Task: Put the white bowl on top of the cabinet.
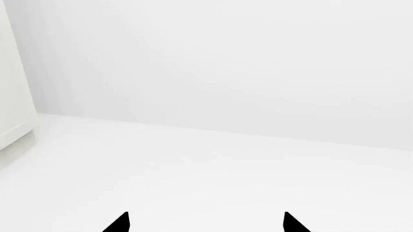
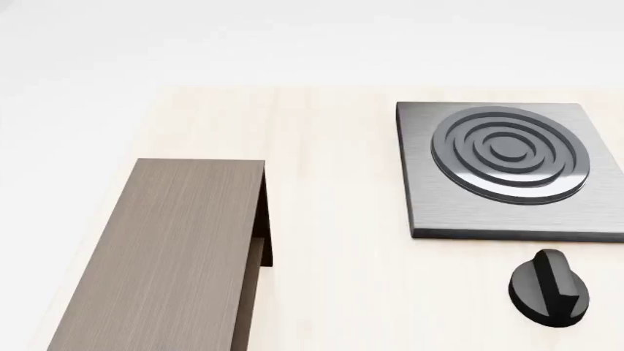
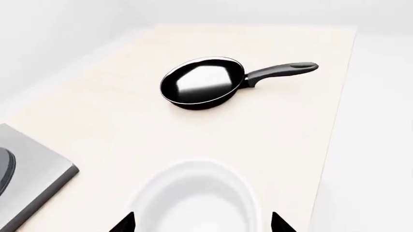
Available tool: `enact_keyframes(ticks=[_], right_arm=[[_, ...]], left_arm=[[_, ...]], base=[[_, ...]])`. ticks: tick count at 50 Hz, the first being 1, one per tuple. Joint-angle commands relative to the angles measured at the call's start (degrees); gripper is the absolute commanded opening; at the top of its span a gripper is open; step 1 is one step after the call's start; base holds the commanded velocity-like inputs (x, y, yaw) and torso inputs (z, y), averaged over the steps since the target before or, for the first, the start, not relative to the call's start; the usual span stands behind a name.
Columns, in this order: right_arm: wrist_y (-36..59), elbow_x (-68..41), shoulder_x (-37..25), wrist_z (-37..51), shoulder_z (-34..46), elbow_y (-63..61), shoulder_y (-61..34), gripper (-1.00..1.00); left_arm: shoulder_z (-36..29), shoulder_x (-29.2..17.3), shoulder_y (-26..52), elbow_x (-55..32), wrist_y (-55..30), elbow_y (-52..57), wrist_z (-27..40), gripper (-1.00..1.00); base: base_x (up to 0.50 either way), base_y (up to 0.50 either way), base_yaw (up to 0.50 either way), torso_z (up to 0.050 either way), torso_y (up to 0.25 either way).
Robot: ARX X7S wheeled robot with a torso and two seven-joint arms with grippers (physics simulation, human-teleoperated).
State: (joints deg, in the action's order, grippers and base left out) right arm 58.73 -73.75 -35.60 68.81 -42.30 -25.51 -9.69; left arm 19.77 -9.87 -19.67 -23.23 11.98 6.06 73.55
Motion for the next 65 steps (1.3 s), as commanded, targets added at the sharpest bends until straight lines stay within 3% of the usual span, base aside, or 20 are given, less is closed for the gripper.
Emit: enact_keyframes(ticks=[1, 36, 65], right_arm=[[0.06, -0.02, 0.15, 0.07, 0.79, 2.87, -1.01, 1.00], [-2.30, 4.66, -0.24, -1.99, 3.81, 11.65, -3.65, 1.00], [-6.12, 8.61, 1.32, -6.16, 2.80, 18.21, -0.55, 1.00]], left_arm=[[-0.06, -0.04, 0.04, -0.01, 0.00, -0.07, 0.05, 1.00], [-0.25, -0.18, -0.04, 0.14, -0.15, 0.02, 0.30, 1.00], [-0.38, -0.23, 0.01, 0.39, -0.03, -0.12, 0.43, 1.00]], base=[[0.00, 0.00, 0.00, 0.000, 0.000], [0.00, 0.00, 0.00, 0.000, 0.000], [0.00, 0.00, 0.00, 0.000, 0.000]])
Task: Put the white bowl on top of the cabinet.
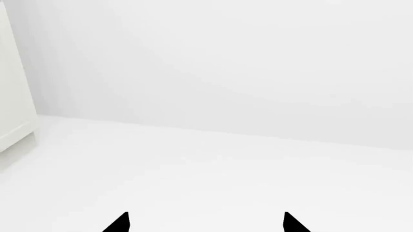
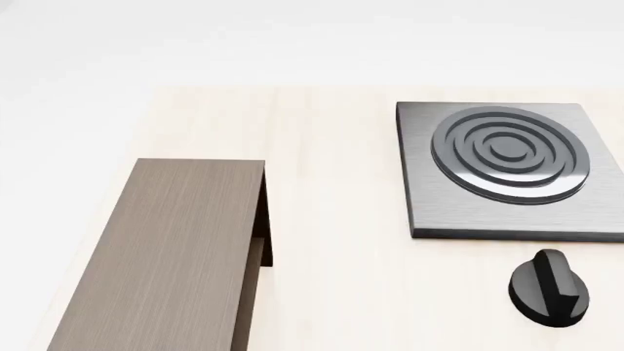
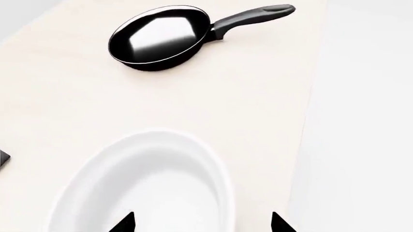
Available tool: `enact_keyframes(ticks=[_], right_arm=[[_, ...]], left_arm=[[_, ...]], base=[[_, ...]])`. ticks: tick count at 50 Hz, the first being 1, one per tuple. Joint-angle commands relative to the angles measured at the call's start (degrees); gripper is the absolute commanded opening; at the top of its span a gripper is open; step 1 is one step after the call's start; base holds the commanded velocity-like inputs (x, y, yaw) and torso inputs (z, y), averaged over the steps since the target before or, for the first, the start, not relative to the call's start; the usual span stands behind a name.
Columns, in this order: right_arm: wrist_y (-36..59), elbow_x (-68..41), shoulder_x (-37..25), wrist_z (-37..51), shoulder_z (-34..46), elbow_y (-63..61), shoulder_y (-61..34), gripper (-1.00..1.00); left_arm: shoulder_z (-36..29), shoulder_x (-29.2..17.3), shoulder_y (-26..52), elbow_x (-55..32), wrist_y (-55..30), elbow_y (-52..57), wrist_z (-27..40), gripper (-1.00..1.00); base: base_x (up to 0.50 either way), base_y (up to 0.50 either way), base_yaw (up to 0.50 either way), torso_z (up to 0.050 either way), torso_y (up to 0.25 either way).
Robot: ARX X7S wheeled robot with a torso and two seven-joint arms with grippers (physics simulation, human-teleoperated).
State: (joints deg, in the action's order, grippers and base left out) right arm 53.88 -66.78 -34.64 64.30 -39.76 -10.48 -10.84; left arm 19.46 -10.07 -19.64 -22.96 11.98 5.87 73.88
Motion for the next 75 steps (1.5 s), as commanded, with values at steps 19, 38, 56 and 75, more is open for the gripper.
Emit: enact_keyframes(ticks=[19, 38, 56, 75], right_arm=[[-2.37, 3.35, 0.55, -4.14, 3.20, 8.83, -2.06, 1.00], [-3.39, 3.71, 1.25, -5.25, 2.97, 13.47, -2.84, 1.00], [-4.19, 3.65, 2.27, -7.41, 1.94, 18.05, -1.32, 1.00], [-1.37, 1.98, 2.72, -8.37, 2.56, 25.40, -2.34, 1.00]], left_arm=[[-0.17, -0.11, 0.01, 0.21, -0.18, 0.07, 0.18, 1.00], [-0.28, -0.21, 0.09, 0.39, -0.44, 0.22, 0.39, 1.00], [-0.46, -0.21, 0.10, 0.75, -0.49, 0.15, 0.50, 1.00], [-0.49, -0.26, 0.01, 0.95, -0.60, 0.27, 0.64, 1.00]], base=[[0.00, 0.00, 0.00, 0.000, 0.000], [0.00, 0.00, 0.00, 0.000, 0.000], [0.00, 0.00, 0.00, 0.000, 0.000], [0.00, 0.00, 0.00, -0.001, 0.000]])
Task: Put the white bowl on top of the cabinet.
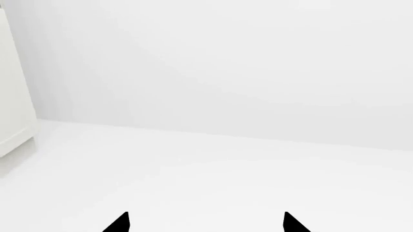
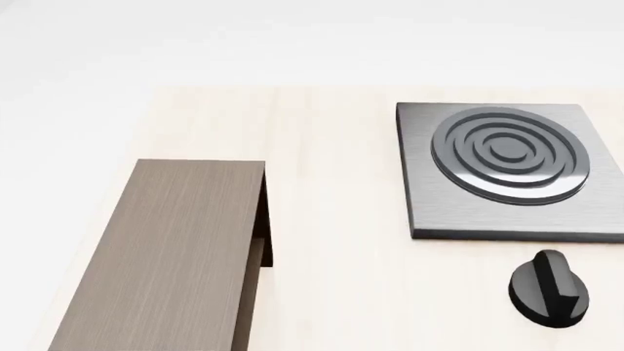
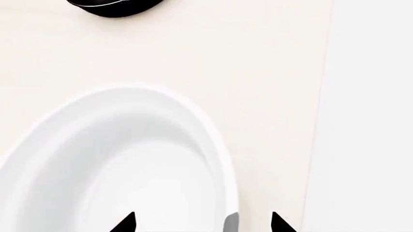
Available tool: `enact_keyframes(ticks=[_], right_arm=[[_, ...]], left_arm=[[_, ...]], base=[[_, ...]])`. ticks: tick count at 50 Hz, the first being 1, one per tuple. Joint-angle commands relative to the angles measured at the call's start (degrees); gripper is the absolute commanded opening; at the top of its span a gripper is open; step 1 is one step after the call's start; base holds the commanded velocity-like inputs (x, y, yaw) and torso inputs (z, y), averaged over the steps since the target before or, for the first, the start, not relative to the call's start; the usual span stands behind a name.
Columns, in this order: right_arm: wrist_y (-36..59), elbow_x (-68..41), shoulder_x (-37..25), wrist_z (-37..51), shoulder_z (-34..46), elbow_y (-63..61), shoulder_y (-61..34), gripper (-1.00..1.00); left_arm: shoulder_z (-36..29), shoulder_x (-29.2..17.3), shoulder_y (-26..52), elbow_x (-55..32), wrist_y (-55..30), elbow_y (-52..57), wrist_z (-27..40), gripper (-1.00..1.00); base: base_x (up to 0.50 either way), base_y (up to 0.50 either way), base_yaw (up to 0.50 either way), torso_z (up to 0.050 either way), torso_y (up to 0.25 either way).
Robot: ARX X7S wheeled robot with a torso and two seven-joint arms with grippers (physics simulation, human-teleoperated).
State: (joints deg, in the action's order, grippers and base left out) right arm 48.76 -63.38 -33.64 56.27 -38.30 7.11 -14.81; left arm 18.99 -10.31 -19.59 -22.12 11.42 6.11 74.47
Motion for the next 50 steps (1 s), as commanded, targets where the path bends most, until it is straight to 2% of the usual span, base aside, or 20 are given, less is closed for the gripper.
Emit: enact_keyframes(ticks=[1, 17, 41, 50], right_arm=[[4.01, -1.68, 1.71, -0.14, 0.94, 8.00, 1.54, 1.00], [7.50, -4.84, 1.73, 0.51, 0.08, 11.41, 0.63, 1.00], [5.51, -5.58, 5.10, 2.58, -0.37, -1.22, 3.07, 1.00], [5.87, -6.40, 5.31, 3.55, -0.59, 0.39, 1.67, 1.00]], left_arm=[[-0.02, -0.01, -0.05, 0.13, -0.04, 0.04, 0.09, 1.00], [-0.05, -0.10, 0.14, 0.04, -0.11, -0.15, -0.01, 1.00], [-0.04, -0.03, 0.24, -0.16, 0.13, -0.49, -0.19, 1.00], [-0.05, -0.01, 0.15, -0.14, 0.15, -0.37, -0.15, 1.00]], base=[[0.00, 0.00, 0.00, -0.010, 0.000], [0.00, 0.00, 0.00, -0.002, 0.000], [0.00, 0.00, 0.00, -0.002, 0.000], [0.00, 0.00, 0.00, -0.002, 0.000]])
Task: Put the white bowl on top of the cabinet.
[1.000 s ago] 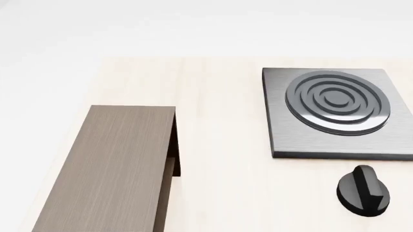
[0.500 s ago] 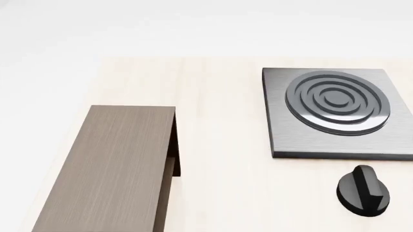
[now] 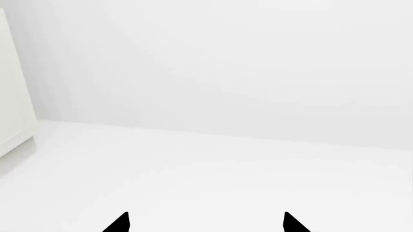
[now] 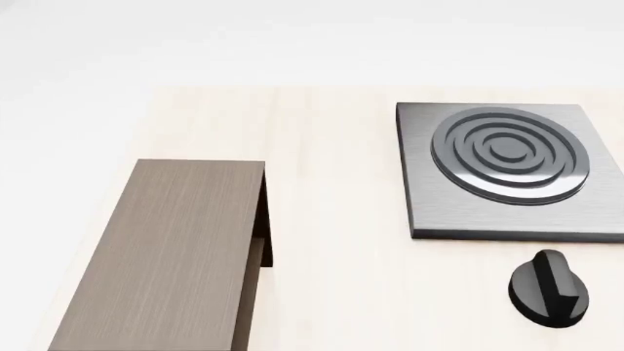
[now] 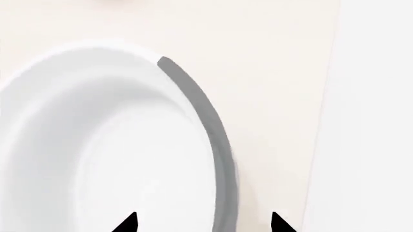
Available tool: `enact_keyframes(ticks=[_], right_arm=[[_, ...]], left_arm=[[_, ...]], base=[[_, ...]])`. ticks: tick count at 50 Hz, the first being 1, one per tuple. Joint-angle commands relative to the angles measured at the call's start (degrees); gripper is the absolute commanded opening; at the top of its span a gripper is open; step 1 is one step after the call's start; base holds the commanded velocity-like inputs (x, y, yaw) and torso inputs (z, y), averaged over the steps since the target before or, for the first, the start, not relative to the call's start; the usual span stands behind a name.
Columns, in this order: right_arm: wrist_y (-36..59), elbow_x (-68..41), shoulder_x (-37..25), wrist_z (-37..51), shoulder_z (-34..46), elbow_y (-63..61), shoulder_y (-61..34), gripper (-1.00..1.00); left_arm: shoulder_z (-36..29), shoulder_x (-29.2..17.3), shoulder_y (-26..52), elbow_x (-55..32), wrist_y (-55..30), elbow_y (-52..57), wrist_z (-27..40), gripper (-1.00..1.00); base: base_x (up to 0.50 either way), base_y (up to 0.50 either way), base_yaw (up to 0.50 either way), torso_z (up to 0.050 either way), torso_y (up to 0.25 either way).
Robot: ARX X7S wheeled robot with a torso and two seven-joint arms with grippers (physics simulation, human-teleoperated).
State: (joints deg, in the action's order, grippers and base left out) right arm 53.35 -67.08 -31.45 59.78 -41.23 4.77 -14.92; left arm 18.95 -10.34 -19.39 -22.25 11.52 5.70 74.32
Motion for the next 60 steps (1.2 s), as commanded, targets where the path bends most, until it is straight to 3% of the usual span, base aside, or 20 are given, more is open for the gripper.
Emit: enact_keyframes(ticks=[1, 3, 4, 20, 29, 40, 60], right_arm=[[1.09, -2.56, 3.14, -0.22, 2.40, 3.13, 1.73, 1.00], [0.43, -2.12, 3.23, -1.56, 2.61, 4.14, 1.78, 1.00], [0.43, -1.91, 3.17, -1.40, 2.69, 4.51, 1.80, -1.00], [0.44, -2.74, 3.55, 0.35, 1.63, 3.30, 2.13, -1.00], [0.26, -4.60, 4.27, 2.54, 0.15, -2.82, 2.21, -1.00], [-0.98, -6.72, 6.09, 11.66, -4.11, -11.28, 1.84, -1.00], [-1.58, -9.98, 6.64, 14.53, -5.74, -18.67, 0.42, -1.00]], left_arm=[[0.02, 0.03, -0.07, -0.04, 0.07, 0.04, -0.01, 1.00], [0.03, 0.02, -0.07, -0.02, 0.07, 0.06, 0.02, 1.00], [0.02, 0.01, -0.07, -0.01, 0.05, 0.06, 0.03, 1.00], [0.06, 0.04, -0.03, -0.26, 0.21, -0.14, -0.15, 1.00], [0.07, 0.05, -0.07, -0.44, 0.23, -0.10, -0.21, 1.00], [0.10, 0.08, 0.02, -0.81, 0.36, -0.28, -0.42, 1.00], [0.09, 0.05, 0.11, -1.02, 0.50, -0.51, -0.56, 1.00]], base=[[0.00, 0.00, 0.00, 0.000, 0.000], [0.01, 0.00, 0.00, 0.000, 0.000], [0.00, 0.00, 0.00, -0.010, 0.000], [0.00, 0.00, 0.00, -0.003, 0.000], [0.00, 0.00, 0.00, -0.001, 0.000], [0.00, 0.00, 0.00, -0.001, 0.000], [0.00, 0.00, 0.00, 0.000, 0.000]])
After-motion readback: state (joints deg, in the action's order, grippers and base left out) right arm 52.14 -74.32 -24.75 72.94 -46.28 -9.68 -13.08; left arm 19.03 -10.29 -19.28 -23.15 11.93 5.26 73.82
